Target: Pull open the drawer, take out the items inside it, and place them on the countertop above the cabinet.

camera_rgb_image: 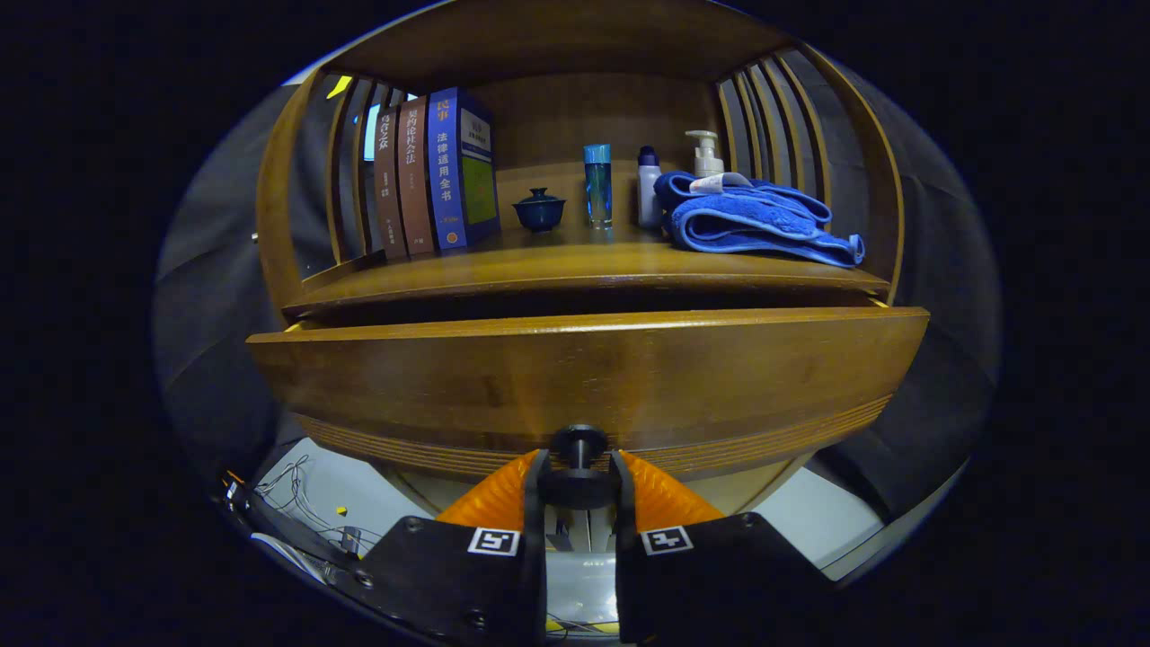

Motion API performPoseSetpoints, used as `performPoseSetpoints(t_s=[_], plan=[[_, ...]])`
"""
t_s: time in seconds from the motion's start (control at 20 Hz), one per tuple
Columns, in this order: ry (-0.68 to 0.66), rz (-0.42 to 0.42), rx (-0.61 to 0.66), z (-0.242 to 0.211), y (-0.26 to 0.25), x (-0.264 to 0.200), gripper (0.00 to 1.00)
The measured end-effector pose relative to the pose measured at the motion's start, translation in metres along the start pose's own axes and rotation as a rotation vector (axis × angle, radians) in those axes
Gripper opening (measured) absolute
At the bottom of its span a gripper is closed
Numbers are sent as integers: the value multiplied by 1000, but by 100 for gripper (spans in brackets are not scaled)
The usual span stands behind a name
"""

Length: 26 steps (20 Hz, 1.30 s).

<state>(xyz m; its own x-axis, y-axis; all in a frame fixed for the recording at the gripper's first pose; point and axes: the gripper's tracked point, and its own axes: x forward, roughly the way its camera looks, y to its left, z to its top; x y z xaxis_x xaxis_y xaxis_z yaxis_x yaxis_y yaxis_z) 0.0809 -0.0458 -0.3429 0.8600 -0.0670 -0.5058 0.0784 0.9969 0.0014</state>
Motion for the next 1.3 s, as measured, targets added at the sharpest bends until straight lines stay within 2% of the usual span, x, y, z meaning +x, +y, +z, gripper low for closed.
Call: performPoseSetpoints(t_s=[0.8, 1.3], plan=[[70, -13, 10, -61, -2, -108, 34], [87, -17, 0, -70, 1, -123, 35]])
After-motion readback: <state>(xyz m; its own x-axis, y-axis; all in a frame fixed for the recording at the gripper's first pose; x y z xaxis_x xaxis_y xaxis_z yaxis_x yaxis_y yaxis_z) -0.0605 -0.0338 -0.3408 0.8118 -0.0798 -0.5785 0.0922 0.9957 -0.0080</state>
